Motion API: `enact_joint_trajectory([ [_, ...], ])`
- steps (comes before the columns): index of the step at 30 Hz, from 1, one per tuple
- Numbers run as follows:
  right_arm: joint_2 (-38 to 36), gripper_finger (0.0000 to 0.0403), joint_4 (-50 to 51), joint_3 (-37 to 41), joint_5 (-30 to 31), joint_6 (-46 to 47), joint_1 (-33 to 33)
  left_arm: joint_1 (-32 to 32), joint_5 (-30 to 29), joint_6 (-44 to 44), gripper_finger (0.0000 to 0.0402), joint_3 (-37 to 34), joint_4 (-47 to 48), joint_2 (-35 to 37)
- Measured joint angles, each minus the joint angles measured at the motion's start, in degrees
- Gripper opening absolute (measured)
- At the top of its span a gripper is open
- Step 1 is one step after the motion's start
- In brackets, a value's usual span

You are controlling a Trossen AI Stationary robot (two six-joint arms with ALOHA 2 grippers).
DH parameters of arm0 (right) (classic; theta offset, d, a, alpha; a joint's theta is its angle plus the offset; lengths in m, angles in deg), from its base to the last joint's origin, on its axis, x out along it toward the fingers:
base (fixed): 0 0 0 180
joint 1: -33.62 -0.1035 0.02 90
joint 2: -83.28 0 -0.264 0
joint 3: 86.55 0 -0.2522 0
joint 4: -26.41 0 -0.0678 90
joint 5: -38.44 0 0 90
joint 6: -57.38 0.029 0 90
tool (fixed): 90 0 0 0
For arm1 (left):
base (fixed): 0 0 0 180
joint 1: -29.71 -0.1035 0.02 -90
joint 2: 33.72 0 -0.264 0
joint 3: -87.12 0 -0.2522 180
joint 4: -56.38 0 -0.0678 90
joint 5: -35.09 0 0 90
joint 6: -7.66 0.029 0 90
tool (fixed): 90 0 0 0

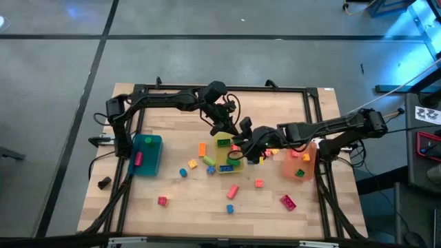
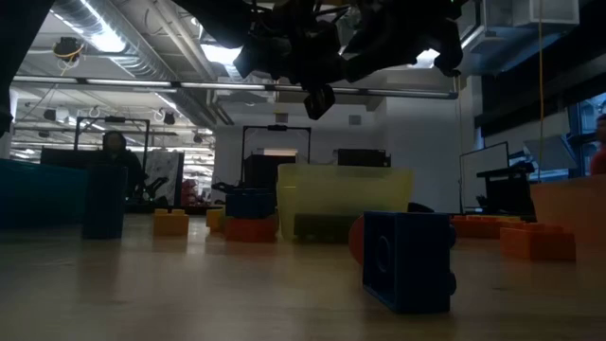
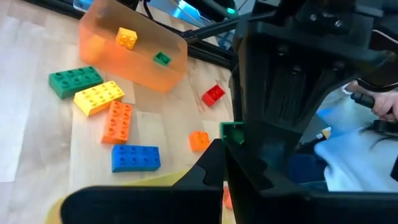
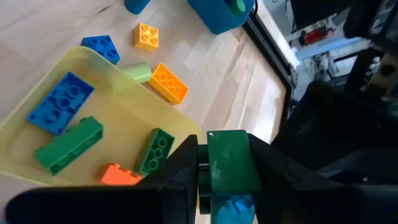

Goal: Sort blocks by size
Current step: Put the green 4 stud game piece into the orange bin

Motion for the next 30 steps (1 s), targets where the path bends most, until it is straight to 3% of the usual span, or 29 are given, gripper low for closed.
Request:
enact_joint_trajectory([
  [9,0.00,0.0112,7.30,0.00,-0.10,7.82,0.00,0.04,-6.22,1.64,0.0002,0.00,0.44,0.00],
  [15,0.00,0.0104,13.90,0.00,-0.11,15.41,0.00,-0.45,-7.25,5.70,0.0002,0.00,0.44,0.00],
  [25,-0.02,0.0109,43.94,0.00,-0.61,41.75,-0.09,-3.99,-24.01,12.83,0.0002,0.00,0.46,0.00],
  [30,-0.02,0.0106,56.76,0.02,-3.83,54.08,-0.51,-6.03,-26.81,13.66,0.0002,0.00,0.81,0.00],
])
